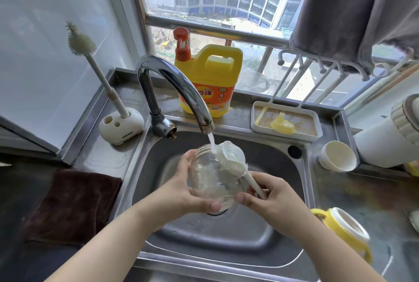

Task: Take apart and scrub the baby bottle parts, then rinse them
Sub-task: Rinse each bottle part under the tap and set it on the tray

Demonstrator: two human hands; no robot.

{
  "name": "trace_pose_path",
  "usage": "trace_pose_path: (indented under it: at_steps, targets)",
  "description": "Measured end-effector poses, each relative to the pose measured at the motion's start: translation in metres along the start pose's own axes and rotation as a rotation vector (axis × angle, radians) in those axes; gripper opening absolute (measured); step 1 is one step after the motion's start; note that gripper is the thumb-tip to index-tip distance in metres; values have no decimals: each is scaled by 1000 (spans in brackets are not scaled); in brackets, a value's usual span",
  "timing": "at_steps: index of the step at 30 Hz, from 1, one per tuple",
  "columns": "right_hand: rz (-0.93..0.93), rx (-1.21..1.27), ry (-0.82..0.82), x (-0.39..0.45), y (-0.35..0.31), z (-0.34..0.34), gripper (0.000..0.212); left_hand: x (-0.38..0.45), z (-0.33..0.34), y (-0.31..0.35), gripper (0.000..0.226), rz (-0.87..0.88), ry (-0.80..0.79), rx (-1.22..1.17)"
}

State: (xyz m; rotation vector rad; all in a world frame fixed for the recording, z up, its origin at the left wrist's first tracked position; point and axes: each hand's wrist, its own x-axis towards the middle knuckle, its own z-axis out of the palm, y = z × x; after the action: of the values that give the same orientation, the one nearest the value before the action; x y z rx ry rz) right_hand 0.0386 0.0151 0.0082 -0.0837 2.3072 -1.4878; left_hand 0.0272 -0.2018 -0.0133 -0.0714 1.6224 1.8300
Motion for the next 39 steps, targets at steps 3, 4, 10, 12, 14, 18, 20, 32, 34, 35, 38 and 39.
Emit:
trace_pose_path:
  at_steps: [3, 4, 10, 12, 14, 18, 20, 32, 34, 35, 38, 39]
  targets:
    - [10, 46, -24, 2, 3, -1, 22, 0, -3, 2, 136, 2, 16, 68]
    - [14, 52, -24, 3, 4, -1, 24, 0, -5, 3, 135, 0, 30, 119]
    - [-2, 61, -24, 8, 2, 5, 14, 1, -17, 8, 129, 3, 113, 405]
    - [0, 48, 33, 11, -1, 8, 4, 4, -15, 6, 114, -32, 163, 395]
    - [-10, -1, 93, 11, -4, 8, 7, 7, -13, 3, 94, -41, 173, 270]
    - [-65, -360, 44, -3, -2, -2, 26, 11, -15, 3, 68, -79, 218, 94]
    - [-27, -575, -7, -9, 7, -11, 32, 16, -18, 1, 77, -106, 273, 117]
    - [-90, -613, 230, 22, 10, -30, 26, 28, -15, -5, 85, -140, 315, 45]
    - [-139, -573, 234, 27, 4, -22, 26, 29, -11, -2, 79, -146, 303, -36]
    - [-149, -577, 194, 27, 2, -19, 29, 28, -11, 0, 74, -146, 297, -67]
    - [-108, -701, 91, 21, 5, -26, 35, 25, -10, 0, 45, -160, 328, -109]
    - [-78, -711, 110, 21, 7, -30, 33, 25, -9, -1, 39, -167, 359, -117]
